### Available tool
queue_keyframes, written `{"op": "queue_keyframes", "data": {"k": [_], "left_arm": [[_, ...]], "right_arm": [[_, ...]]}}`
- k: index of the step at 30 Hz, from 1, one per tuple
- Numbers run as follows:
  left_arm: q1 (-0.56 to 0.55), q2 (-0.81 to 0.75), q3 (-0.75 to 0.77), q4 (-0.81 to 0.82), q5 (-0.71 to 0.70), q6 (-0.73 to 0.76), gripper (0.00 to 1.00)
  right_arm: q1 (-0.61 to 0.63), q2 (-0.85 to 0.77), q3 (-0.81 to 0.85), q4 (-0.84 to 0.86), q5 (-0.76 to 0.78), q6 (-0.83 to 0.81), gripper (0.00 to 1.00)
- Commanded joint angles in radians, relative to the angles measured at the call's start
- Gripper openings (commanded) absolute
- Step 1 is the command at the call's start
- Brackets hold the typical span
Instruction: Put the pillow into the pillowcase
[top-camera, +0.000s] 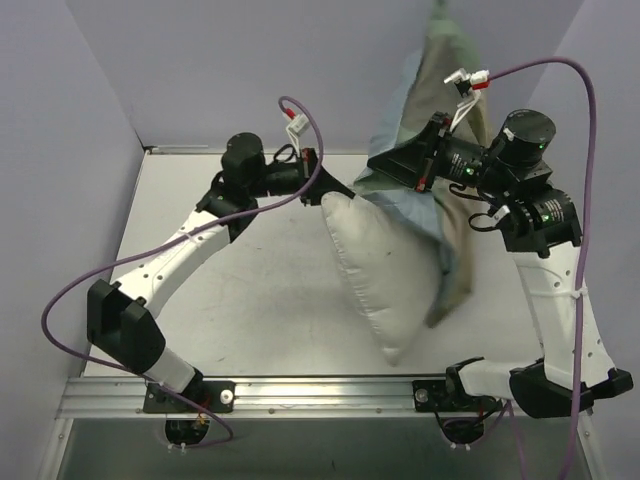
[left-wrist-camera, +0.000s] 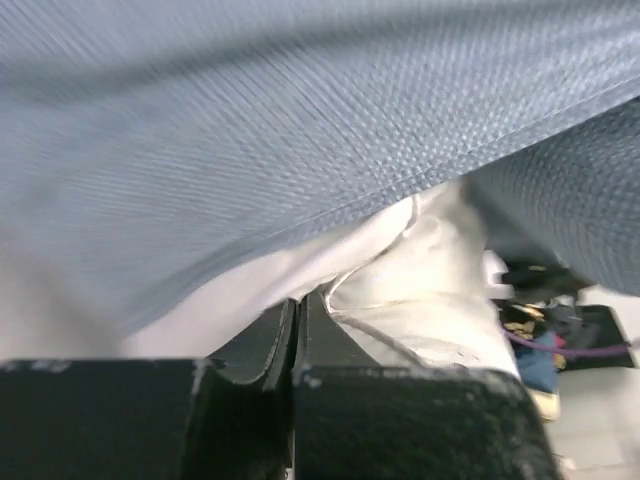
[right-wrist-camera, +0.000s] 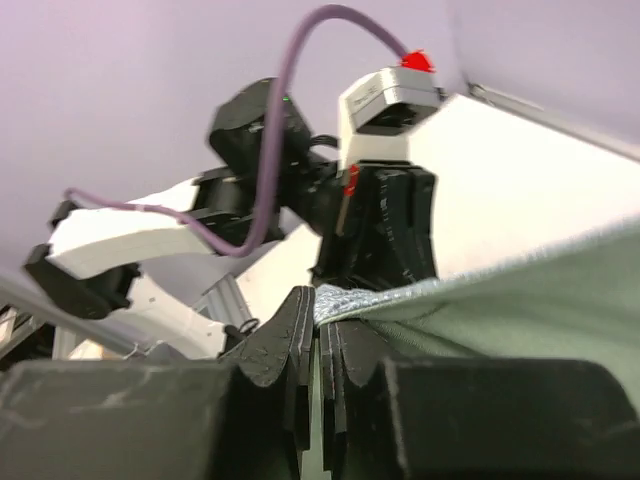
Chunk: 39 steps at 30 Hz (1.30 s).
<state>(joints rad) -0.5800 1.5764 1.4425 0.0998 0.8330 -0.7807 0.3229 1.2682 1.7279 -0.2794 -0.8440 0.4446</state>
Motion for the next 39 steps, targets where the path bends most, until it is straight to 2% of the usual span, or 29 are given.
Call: {"op": "queue_keyframes", "data": {"k": [1,4,5,8,9,10,11,12,13,14,15,16,17,19,20,21,24,28,32,33,36,37,38,39], "left_arm": [[0.133,-0.004,-0.066,0.186,0.043,-0.2,0.0],[0.254,-0.015,-0.247,0.169,0.026,-0.107,0.0],[0.332,-0.007,-0.281,0.12,0.031,-0.079,0.0],[0.403,0.045,-0.375,0.054,0.049,0.093,0.0],[0.437,0.063,-0.369,0.007,0.035,0.147,0.12],[0.454,0.106,-0.361,-0.012,0.026,0.206,0.34],[0.474,0.126,-0.35,-0.064,0.038,0.231,0.52],[0.526,0.138,-0.329,-0.139,0.038,0.26,0.66],[0.551,0.122,-0.323,-0.168,0.055,0.29,0.68],[0.574,0.09,-0.338,-0.198,0.07,0.305,0.72],[0.648,-0.003,-0.368,-0.206,0.072,0.316,0.75],[0.684,-0.053,-0.431,-0.212,0.078,0.314,0.93],[0.712,-0.103,-0.459,-0.268,0.083,0.32,0.98],[0.762,-0.223,-0.514,-0.351,0.1,0.351,0.97],[0.764,-0.255,-0.522,-0.455,0.097,0.382,0.97],[0.76,-0.307,-0.531,-0.503,0.068,0.411,0.97],[0.744,-0.357,-0.62,-0.548,0.068,0.399,0.97],[0.688,-0.354,-0.703,-0.555,0.064,0.35,0.97],[0.547,-0.352,-0.766,-0.462,0.048,0.275,0.97],[0.484,-0.345,-0.784,-0.431,0.04,0.253,0.97],[0.401,-0.303,-0.806,-0.33,-0.001,0.183,0.97],[0.388,-0.287,-0.824,-0.301,-0.015,0.146,0.93],[0.379,-0.268,-0.838,-0.254,-0.021,0.121,0.89],[0.368,-0.228,-0.861,-0.197,-0.005,0.045,0.85]], "right_arm": [[0.091,0.074,0.098,-0.012,-0.159,0.022,0.0],[0.174,0.167,0.019,-0.004,-0.084,-0.032,0.0],[0.188,0.198,-0.002,-0.004,-0.063,-0.04,0.0],[0.245,0.359,-0.016,0.02,0.012,-0.049,0.0],[0.252,0.4,-0.008,0.043,0.025,-0.049,0.0],[0.268,0.489,0.051,0.051,0.037,-0.046,0.38],[0.265,0.522,0.089,0.046,0.042,-0.028,0.53],[0.26,0.542,0.134,0.036,0.043,-0.018,0.73],[0.257,0.548,0.224,-0.054,0.069,-0.073,1.0],[0.249,0.543,0.276,-0.123,0.092,-0.125,1.0],[0.243,0.537,0.316,-0.206,0.118,-0.179,1.0],[0.24,0.508,0.34,-0.287,0.149,-0.298,1.0],[0.242,0.482,0.325,-0.426,0.254,-0.349,1.0],[0.251,0.392,0.247,-0.577,0.351,-0.494,1.0],[0.26,0.355,0.139,-0.607,0.446,-0.526,1.0],[0.269,0.321,0.072,-0.632,0.476,-0.544,1.0],[0.298,0.235,-0.064,-0.728,0.523,-0.573,1.0],[0.363,0.162,-0.152,-0.855,0.546,-0.679,1.0],[0.458,0.168,-0.237,-0.899,0.522,-0.704,1.0],[0.476,0.169,-0.267,-0.88,0.522,-0.708,1.0],[0.547,0.212,-0.343,-0.799,0.534,-0.73,1.0],[0.545,0.258,-0.346,-0.758,0.525,-0.725,0.99],[0.539,0.29,-0.311,-0.744,0.51,-0.724,0.95],[0.533,0.327,-0.282,-0.729,0.496,-0.724,0.78]]}}
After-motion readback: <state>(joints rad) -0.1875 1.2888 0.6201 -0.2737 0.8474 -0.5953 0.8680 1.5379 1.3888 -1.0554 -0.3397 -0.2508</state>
